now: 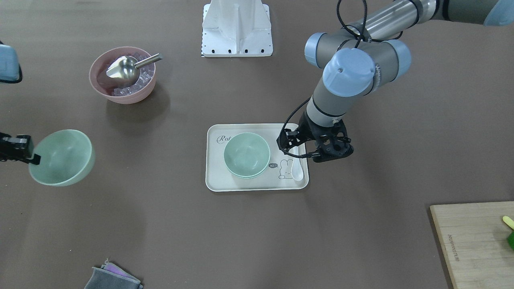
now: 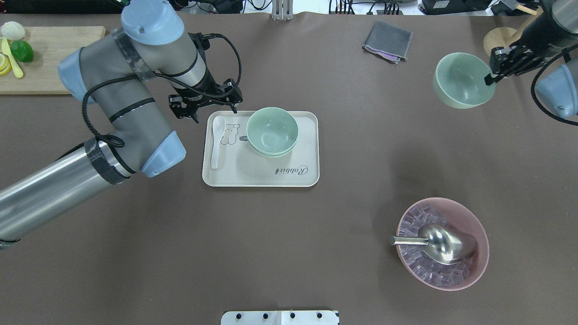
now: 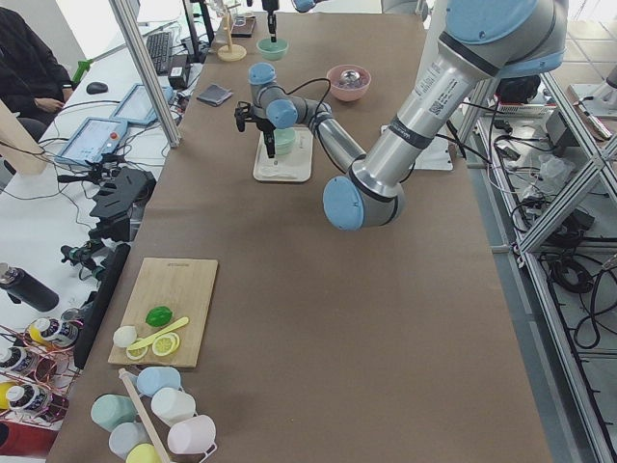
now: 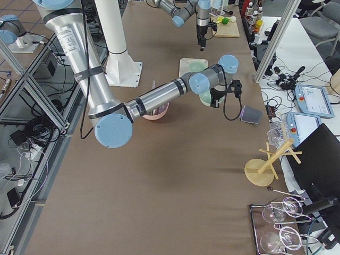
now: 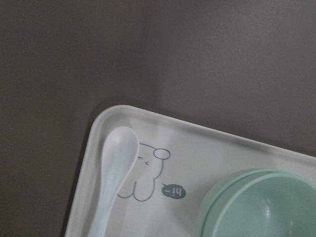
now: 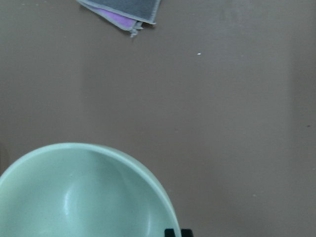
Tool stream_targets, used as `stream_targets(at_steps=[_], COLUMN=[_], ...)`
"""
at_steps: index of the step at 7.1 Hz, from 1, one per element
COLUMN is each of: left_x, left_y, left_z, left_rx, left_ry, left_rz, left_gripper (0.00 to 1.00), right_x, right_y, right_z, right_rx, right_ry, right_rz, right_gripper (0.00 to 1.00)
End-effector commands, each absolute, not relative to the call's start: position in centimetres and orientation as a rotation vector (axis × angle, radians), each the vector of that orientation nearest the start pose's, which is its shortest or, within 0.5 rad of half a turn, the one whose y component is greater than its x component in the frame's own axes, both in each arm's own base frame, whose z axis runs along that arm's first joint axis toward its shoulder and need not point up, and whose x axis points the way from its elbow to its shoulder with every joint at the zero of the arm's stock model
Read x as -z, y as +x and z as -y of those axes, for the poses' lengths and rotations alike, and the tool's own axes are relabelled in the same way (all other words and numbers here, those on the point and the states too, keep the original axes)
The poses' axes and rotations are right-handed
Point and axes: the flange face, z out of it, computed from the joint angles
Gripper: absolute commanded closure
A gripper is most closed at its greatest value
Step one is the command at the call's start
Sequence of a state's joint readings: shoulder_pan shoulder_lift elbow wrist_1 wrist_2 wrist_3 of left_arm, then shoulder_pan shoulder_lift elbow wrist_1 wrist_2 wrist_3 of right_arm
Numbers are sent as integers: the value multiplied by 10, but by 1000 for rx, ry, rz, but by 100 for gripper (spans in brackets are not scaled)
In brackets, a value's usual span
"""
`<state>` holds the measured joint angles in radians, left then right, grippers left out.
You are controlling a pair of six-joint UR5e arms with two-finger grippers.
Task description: Stack green bowls together
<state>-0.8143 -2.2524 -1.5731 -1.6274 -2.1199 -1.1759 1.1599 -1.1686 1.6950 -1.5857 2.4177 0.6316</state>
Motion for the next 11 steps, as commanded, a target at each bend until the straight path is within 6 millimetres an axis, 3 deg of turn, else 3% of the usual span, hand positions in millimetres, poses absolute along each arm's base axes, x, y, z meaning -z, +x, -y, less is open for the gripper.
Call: stream_targets(at_steps=[1, 2, 3, 5, 7, 8, 9, 11], left_x=[-285, -309, -326, -334, -334, -334, -334, -334], left_y=[360, 335, 320, 314, 314, 314, 314, 314], left_z=[574, 575, 575, 575, 575, 576, 576, 576], left_rx=[110, 80, 67, 70, 70, 70, 70, 70], left_ry=[42, 61, 43, 27, 28, 29, 29, 29], left_rz=[-836, -816, -824, -830, -831, -830, -830, -830], left_gripper=[2, 2, 2, 2, 2, 2, 2, 2], right_x=[-269, -236, -213, -176, -168, -157, -152, -165], right_y=[-310, -357, -390, -444, -483, -501, -511, -521], right_z=[552, 534, 520, 510, 505, 515, 523, 528], right_rx=[-68, -81, -91, -109, -89, -110, -115, -116], right_ry=[-21, -20, -20, -31, -38, -50, -54, -42], right_rz=[956, 955, 957, 955, 929, 917, 906, 900], right_gripper=[100, 100, 100, 100, 100, 100, 100, 100])
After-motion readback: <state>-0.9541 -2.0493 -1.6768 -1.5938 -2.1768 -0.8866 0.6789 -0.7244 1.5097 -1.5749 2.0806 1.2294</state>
